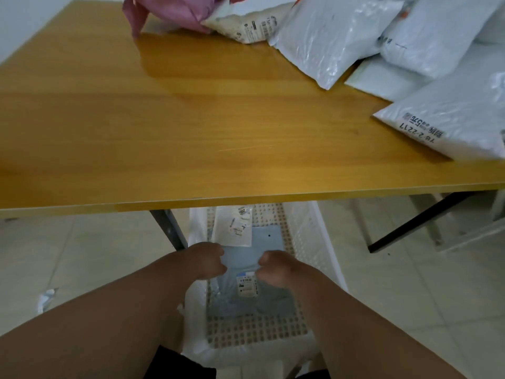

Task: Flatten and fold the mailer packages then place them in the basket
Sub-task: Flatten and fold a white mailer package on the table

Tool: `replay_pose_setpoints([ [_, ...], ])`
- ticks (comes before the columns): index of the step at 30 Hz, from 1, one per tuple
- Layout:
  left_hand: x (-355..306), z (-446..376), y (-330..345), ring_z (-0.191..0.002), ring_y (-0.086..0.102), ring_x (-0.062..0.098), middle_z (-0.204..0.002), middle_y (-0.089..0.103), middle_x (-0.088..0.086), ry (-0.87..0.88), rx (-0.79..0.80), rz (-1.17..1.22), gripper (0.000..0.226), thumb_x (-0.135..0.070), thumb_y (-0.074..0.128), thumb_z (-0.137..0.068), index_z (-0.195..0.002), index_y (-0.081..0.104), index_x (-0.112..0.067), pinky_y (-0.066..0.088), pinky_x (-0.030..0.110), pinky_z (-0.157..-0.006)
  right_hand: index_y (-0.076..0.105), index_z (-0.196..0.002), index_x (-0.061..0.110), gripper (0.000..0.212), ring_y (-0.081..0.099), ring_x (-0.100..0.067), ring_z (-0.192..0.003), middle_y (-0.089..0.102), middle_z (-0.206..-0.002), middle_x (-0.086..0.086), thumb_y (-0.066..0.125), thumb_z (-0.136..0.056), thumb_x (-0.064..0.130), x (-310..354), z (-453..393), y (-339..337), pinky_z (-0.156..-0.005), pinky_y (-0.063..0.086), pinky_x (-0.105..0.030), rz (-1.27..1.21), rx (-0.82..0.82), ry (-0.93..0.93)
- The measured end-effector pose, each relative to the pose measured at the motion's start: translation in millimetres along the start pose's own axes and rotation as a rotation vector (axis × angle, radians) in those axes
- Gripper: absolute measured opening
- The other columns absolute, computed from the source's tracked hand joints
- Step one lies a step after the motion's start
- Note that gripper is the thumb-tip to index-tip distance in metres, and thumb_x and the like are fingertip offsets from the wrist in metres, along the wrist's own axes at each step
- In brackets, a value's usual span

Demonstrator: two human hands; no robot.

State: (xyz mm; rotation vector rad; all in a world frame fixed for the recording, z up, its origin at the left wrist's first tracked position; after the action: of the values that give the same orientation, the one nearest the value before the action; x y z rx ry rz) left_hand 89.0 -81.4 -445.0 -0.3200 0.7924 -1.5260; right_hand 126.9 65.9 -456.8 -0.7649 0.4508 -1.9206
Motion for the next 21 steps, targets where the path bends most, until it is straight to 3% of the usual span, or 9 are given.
replay_pose_setpoints([
  [4,-16.8,28.5,-19.9,-0.132,0.044,0.020,-0.154,0.035,0.006,0.021,-0.020,-0.028,0.061,-0.039,0.050,-0.100,-0.152,0.029,-0.017,0.042,0.021,-0.092,0.053,-0.134,0.001,0.041,0.049,-0.029,-0.128,0.052,-0.139,-0.015,0.047,-0.099,0.022,22.3,30.4,-26.8,-0.103,0.042,-0.032,0.016,-0.085,-0.052],
  [7,-27.8,53.5,-33.0,-0.127,0.048,0.022,-0.154,0.032,0.006,0.029,-0.042,-0.048,0.061,-0.041,0.049,-0.100,-0.153,0.028,-0.018,0.048,0.025,-0.083,0.049,-0.138,0.000,0.043,0.045,-0.030,-0.131,0.046,-0.145,-0.017,0.042,-0.102,0.022,35.4,61.7,-44.6,-0.104,0.038,-0.030,0.046,-0.146,-0.107],
  [9,-34.4,71.0,-41.2,-0.122,0.051,0.024,-0.153,0.032,0.006,0.023,-0.049,-0.053,0.061,-0.043,0.049,-0.099,-0.152,0.029,-0.020,0.053,0.029,-0.086,0.050,-0.137,0.001,0.042,0.047,-0.030,-0.130,0.048,-0.143,-0.017,0.042,-0.102,0.021,39.1,82.2,-55.7,-0.104,0.039,-0.032,0.039,-0.205,-0.128],
  [12,-52.0,99.4,-56.7,-0.121,0.054,0.025,-0.150,0.037,0.005,0.013,-0.048,-0.005,0.060,-0.045,0.050,-0.099,-0.151,0.032,-0.021,0.055,0.037,-0.093,0.063,-0.117,0.010,0.029,0.056,-0.028,-0.115,0.061,-0.126,-0.011,0.045,-0.097,0.021,43.2,119.1,-90.1,-0.089,0.046,-0.031,0.010,-0.443,-0.160],
  [14,-72.1,120.6,-68.9,-0.115,0.060,0.025,-0.138,0.050,0.007,0.029,-0.044,0.057,0.053,-0.042,0.050,-0.099,-0.145,0.040,-0.017,0.056,0.040,-0.092,0.060,-0.080,0.016,0.018,0.059,-0.027,-0.087,0.064,-0.090,-0.006,0.047,-0.092,0.021,41.7,149.1,-117.8,-0.065,0.045,-0.028,-0.040,-0.635,-0.169],
  [15,-83.3,131.1,-75.3,-0.111,0.063,0.023,-0.131,0.055,0.008,0.046,-0.053,0.086,0.048,-0.041,0.051,-0.099,-0.140,0.045,-0.015,0.057,0.040,-0.090,0.051,-0.067,0.016,0.024,0.055,-0.026,-0.074,0.057,-0.073,-0.004,0.047,-0.090,0.022,40.7,164.6,-129.0,-0.055,0.038,-0.027,-0.047,-0.718,-0.173],
  [17,-108.7,151.3,-88.7,-0.103,0.066,0.018,-0.124,0.060,0.005,0.094,-0.063,0.149,0.042,-0.038,0.053,-0.099,-0.132,0.052,-0.013,0.058,0.039,-0.087,0.042,-0.059,0.016,0.032,0.050,-0.025,-0.064,0.047,-0.061,-0.002,0.046,-0.089,0.026,38.6,198.2,-147.7,-0.051,0.032,-0.028,-0.059,-0.845,-0.193],
  [21,-149.5,179.2,-112.0,-0.084,0.069,0.017,-0.104,0.067,0.005,0.203,-0.073,0.227,0.037,-0.037,0.053,-0.100,-0.123,0.056,-0.008,0.060,0.033,-0.072,0.046,-0.064,0.015,0.030,0.051,-0.024,-0.065,0.052,-0.065,-0.002,0.047,-0.091,0.028,30.4,249.5,-178.6,-0.055,0.039,-0.034,-0.121,-1.048,-0.220],
])
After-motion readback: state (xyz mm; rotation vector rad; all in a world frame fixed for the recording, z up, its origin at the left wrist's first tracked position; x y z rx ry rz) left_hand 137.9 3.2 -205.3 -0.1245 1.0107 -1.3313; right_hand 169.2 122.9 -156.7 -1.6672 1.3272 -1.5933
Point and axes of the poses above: each hand's wrist, its own z-axis away from the middle knuckle, its own y-axis out of the palm, x = y × z, the point moved 8 cm from there along -z, towards the middle knuckle
